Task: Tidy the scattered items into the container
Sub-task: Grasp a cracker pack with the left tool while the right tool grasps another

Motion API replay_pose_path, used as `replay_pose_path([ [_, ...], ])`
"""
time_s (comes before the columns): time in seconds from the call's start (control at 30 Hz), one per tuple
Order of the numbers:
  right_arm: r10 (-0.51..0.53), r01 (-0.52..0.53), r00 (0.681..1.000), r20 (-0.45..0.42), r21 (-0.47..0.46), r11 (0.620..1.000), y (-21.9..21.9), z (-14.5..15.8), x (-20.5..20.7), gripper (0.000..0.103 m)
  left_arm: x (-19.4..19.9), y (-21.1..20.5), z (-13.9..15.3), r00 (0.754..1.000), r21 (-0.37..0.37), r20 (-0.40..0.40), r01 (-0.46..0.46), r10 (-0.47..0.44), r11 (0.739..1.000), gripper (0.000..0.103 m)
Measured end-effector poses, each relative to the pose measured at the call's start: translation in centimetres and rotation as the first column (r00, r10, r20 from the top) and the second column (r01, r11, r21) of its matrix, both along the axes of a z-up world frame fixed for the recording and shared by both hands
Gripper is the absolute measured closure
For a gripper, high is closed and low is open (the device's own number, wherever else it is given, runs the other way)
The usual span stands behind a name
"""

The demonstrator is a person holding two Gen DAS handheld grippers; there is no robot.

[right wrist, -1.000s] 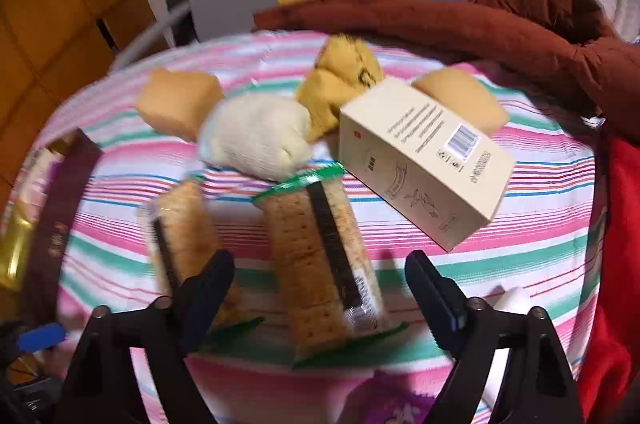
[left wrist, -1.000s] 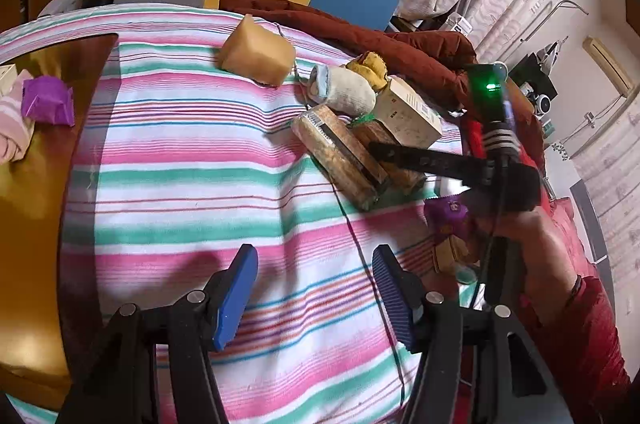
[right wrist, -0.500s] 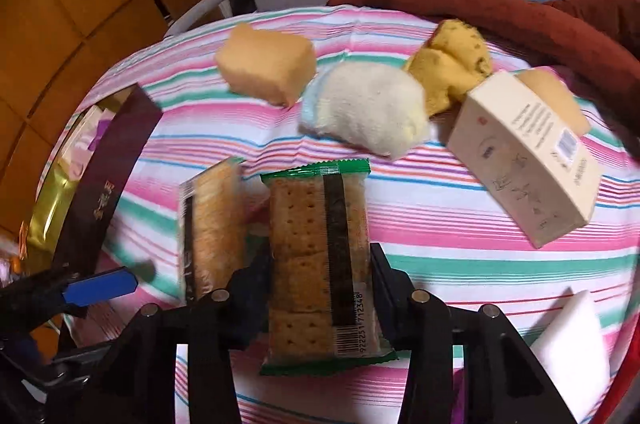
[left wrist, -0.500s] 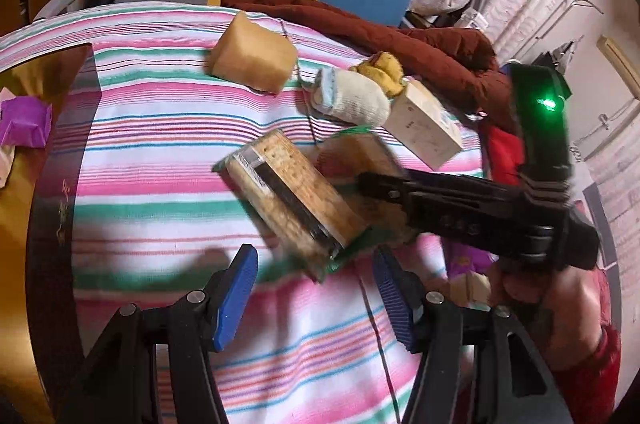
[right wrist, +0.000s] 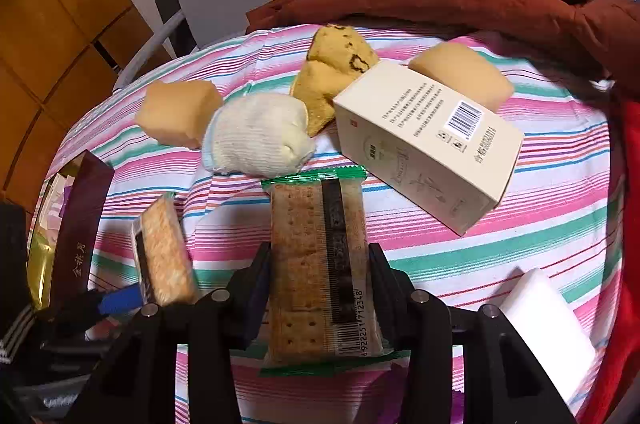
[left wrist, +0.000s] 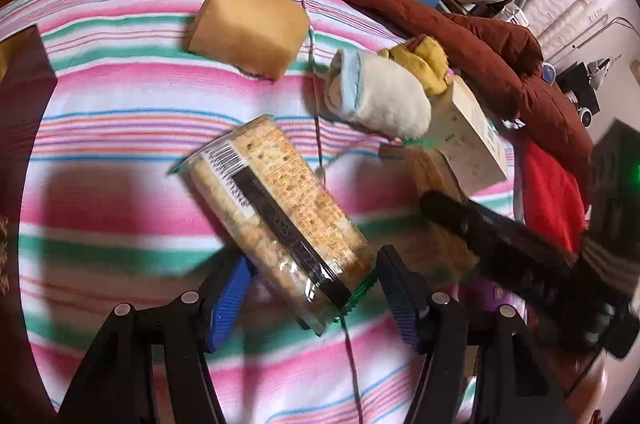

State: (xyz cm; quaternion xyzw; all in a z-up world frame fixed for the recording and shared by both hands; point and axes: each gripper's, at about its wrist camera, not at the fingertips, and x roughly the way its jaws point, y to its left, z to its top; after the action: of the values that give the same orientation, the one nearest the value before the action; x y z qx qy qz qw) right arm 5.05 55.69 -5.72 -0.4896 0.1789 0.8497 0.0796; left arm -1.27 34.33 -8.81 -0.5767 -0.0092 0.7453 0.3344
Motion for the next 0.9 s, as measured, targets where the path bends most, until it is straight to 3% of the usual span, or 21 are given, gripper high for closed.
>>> replay_pose_path([
  [0.13,0.007,-0.007,1.000,-0.001,0.005,1.000,-0.7,0.0,-0.3,0.057,-0.8,-0.1,0.1,1.000,0.010,-0.004,-0.025,0.025,1.000,0.038],
  [0.33,0.007,-0.008,1.000,0.003,0.004,1.000,-0.9,-0.2,-0.5,0.057,-2.2,-0.8,-0.1,0.990,0.058,0.097,-0.107,0.101,0.993,0.038],
  [0.57,0.025,-0.025,0.999,0.023,0.001,1.000,-1.5,-0.8,-1.1,0.057,-1.1,-2.6,0.2,0.990,0.069,0.118,-0.086,0.078,0.994,0.044],
  [0.7,0.018,-0.018,1.000,0.025,-0.004,1.000,-1.5,-1.0,-1.3,0.057,-1.3,-3.5,1.3,0.985,0.048,0.118,-0.135,0.129,0.990,0.034],
  [0.8,0.013,-0.013,1.000,0.024,-0.010,1.000,-1.4,-1.0,-1.1,0.057,-2.2,-4.1,2.0,0.974,0.074,0.134,-0.196,0.185,0.978,0.027],
  [0.9,0.010,-0.010,1.000,0.024,-0.013,1.000,-1.3,-1.1,-1.2,0.057,-3.3,-2.8,1.7,0.968,0.034,0.146,-0.212,0.205,0.977,0.025],
])
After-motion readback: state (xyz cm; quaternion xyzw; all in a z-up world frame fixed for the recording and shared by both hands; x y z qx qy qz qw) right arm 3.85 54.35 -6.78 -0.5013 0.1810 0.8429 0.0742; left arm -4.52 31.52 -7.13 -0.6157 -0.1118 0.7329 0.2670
